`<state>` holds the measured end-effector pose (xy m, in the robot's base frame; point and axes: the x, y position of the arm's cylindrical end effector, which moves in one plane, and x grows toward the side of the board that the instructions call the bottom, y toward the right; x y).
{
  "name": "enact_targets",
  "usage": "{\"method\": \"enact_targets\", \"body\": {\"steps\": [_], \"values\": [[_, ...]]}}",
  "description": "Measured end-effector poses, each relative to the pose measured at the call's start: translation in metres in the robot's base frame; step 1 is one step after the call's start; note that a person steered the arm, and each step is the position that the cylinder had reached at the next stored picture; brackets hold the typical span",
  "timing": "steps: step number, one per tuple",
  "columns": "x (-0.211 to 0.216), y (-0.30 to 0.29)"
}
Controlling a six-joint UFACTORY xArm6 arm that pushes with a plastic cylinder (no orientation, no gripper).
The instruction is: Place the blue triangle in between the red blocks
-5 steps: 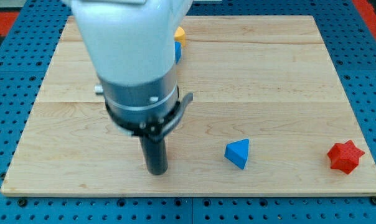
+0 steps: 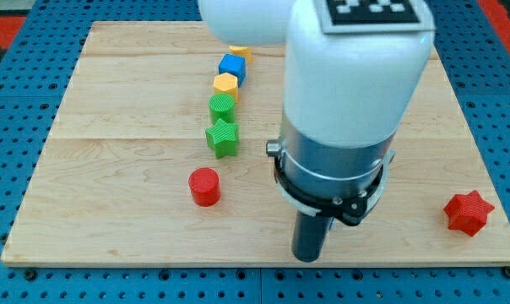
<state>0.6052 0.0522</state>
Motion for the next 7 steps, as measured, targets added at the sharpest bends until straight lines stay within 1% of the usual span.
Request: {"method": "enact_targets", "body": {"steps": [1,3,4,5,6,7], "values": [[0.0,0.009],[-0.028,0.011],[-0.029,0.027],[-0.046,0.032],[0.002,0.047],[0.013,0.077]]}}
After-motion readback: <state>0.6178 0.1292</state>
